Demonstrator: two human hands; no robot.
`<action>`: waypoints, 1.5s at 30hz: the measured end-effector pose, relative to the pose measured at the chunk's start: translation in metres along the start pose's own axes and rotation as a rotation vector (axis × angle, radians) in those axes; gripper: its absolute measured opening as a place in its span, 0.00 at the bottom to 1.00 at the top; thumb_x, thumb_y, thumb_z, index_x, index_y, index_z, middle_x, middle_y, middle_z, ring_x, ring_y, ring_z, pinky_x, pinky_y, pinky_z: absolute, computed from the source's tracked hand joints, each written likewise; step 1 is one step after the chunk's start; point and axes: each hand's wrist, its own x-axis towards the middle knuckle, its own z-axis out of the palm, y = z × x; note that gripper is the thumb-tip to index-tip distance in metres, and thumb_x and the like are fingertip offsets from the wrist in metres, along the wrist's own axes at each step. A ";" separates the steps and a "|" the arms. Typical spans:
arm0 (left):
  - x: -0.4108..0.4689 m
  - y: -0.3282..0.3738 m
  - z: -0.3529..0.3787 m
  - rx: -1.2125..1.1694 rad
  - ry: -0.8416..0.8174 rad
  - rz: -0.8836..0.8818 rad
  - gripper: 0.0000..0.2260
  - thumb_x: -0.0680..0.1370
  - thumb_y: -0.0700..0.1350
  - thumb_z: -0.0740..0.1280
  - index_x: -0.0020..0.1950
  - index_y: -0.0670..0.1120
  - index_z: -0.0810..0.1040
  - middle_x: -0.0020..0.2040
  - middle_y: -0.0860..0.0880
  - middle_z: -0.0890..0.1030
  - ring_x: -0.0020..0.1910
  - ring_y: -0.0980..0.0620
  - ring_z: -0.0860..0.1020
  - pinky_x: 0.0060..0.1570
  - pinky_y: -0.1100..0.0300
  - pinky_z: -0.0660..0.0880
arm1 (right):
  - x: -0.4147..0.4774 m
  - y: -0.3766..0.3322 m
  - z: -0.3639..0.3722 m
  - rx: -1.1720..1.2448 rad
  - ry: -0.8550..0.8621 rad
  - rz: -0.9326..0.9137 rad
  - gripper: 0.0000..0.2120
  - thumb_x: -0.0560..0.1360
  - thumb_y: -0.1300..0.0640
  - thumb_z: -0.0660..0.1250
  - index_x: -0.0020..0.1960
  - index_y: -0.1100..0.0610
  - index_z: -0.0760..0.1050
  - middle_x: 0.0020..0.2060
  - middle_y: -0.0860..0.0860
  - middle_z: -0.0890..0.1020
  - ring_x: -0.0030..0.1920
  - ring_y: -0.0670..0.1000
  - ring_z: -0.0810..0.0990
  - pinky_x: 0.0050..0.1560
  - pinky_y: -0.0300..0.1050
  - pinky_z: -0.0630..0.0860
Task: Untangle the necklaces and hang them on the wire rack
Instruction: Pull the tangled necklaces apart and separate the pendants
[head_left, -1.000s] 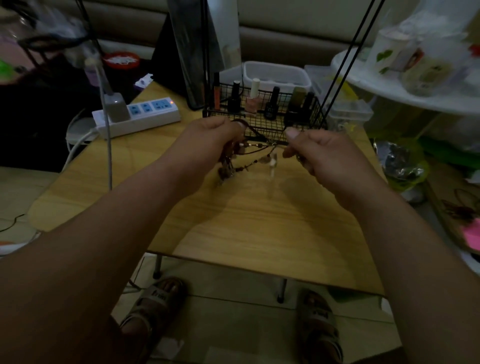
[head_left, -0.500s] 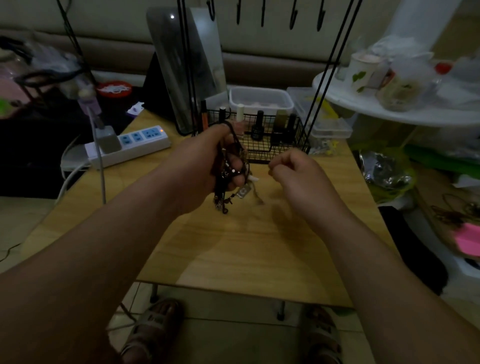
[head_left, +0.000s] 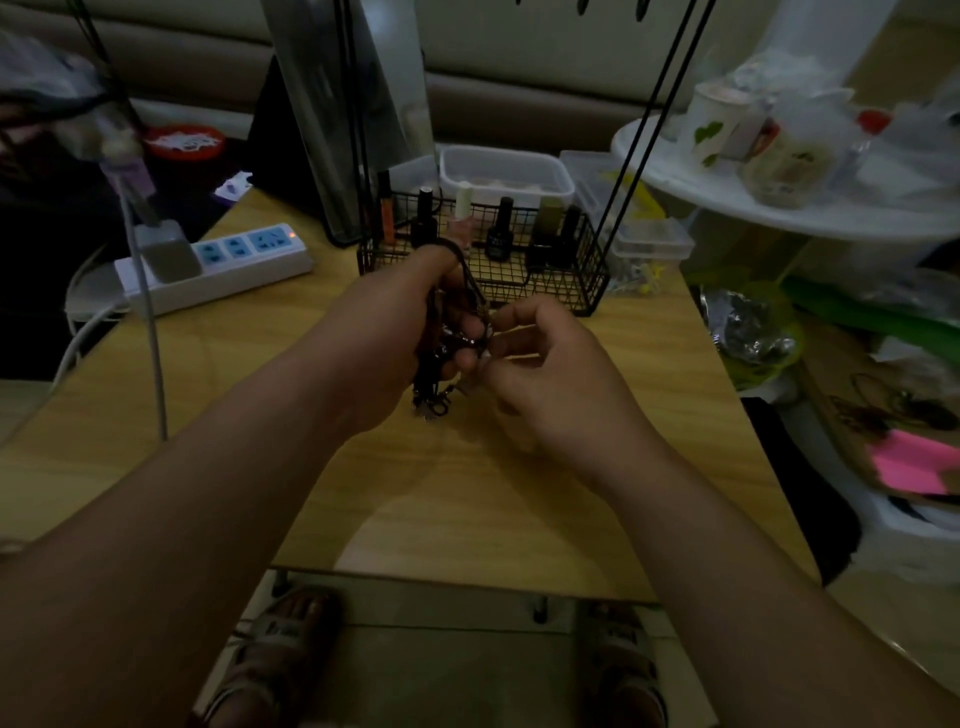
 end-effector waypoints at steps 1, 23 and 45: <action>0.000 -0.001 0.000 0.010 -0.017 0.001 0.16 0.85 0.55 0.61 0.54 0.43 0.79 0.39 0.44 0.81 0.34 0.48 0.77 0.42 0.53 0.72 | 0.000 0.002 0.001 -0.006 0.000 0.004 0.15 0.74 0.49 0.77 0.55 0.43 0.75 0.51 0.45 0.83 0.50 0.48 0.85 0.49 0.54 0.83; 0.007 -0.002 -0.017 0.042 -0.080 0.003 0.19 0.85 0.53 0.57 0.57 0.39 0.80 0.46 0.42 0.81 0.36 0.50 0.77 0.36 0.56 0.69 | 0.010 0.005 -0.007 0.395 0.061 0.033 0.08 0.81 0.63 0.68 0.59 0.55 0.78 0.46 0.50 0.88 0.46 0.47 0.86 0.47 0.45 0.80; 0.006 -0.006 -0.024 1.036 -0.043 0.381 0.04 0.84 0.48 0.66 0.50 0.53 0.79 0.48 0.56 0.77 0.44 0.58 0.75 0.38 0.60 0.69 | 0.004 0.005 -0.012 0.076 0.236 -0.123 0.10 0.80 0.62 0.70 0.56 0.48 0.80 0.46 0.49 0.84 0.48 0.49 0.84 0.48 0.41 0.83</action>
